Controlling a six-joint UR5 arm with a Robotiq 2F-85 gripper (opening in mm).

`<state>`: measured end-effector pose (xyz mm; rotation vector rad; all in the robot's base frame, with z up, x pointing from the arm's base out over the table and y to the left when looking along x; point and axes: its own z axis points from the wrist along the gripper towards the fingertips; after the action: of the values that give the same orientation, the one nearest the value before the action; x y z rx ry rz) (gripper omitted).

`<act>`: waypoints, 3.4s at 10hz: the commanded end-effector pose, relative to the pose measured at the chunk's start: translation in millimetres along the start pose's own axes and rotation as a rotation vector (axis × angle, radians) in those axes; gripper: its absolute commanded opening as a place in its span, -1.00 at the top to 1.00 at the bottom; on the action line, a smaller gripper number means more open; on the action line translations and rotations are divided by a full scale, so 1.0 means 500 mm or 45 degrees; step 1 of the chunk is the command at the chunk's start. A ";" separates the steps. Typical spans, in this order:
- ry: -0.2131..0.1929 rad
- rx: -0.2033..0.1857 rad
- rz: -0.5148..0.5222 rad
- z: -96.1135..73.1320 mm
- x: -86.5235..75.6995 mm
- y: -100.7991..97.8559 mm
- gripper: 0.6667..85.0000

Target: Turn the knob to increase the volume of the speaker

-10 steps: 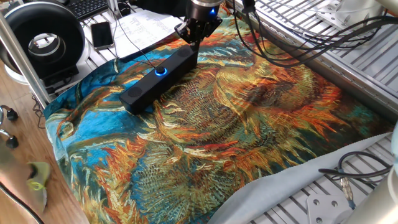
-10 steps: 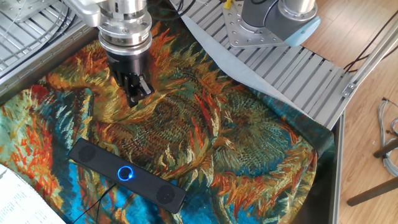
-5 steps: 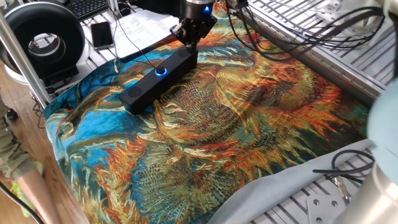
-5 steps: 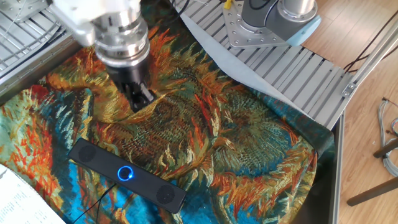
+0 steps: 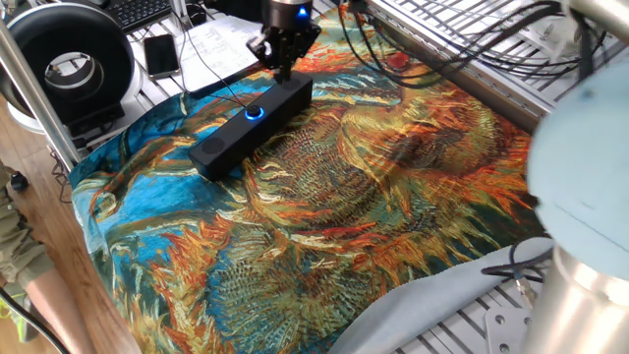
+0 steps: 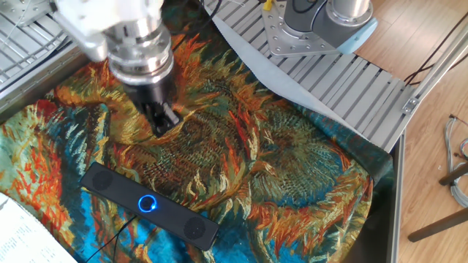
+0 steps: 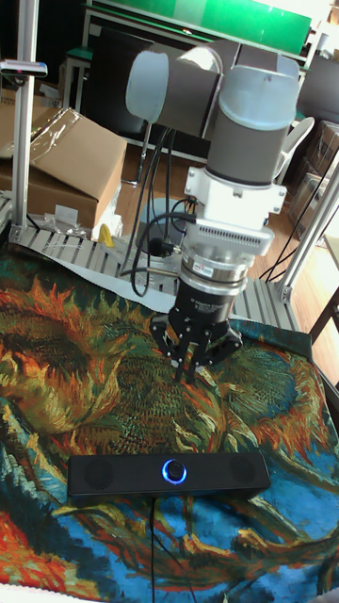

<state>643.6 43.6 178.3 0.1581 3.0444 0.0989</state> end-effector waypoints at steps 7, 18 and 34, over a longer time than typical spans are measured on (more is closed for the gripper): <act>-0.069 0.039 -0.029 0.055 -0.110 0.009 0.34; -0.089 0.071 -0.055 0.093 -0.118 0.004 0.22; -0.021 0.047 -0.104 0.144 -0.105 0.040 0.00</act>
<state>701.2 58.8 116.6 0.0506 3.0343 0.0207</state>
